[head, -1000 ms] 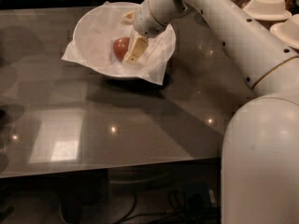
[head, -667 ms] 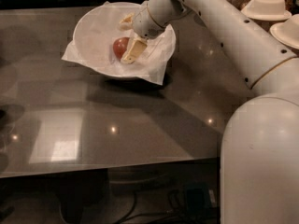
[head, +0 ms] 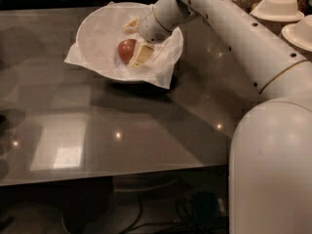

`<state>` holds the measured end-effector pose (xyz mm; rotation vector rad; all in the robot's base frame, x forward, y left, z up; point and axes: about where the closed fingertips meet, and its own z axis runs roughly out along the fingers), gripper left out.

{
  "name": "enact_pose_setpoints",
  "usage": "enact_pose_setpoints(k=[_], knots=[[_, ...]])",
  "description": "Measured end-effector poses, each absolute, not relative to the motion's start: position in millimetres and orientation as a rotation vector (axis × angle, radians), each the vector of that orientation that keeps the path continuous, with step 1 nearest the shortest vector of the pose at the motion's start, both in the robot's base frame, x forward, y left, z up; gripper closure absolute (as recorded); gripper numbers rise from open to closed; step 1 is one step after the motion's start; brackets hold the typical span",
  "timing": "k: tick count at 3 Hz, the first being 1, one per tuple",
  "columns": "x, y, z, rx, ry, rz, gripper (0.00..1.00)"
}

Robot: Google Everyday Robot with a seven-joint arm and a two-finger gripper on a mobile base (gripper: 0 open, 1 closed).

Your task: Pick apple from white bowl

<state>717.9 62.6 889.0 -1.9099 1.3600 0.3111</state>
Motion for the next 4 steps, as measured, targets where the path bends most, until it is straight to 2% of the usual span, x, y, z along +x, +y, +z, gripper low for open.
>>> enact_pose_setpoints(k=[4], knots=[[729.1,65.3,871.5,-2.0,1.35,0.175,0.33]])
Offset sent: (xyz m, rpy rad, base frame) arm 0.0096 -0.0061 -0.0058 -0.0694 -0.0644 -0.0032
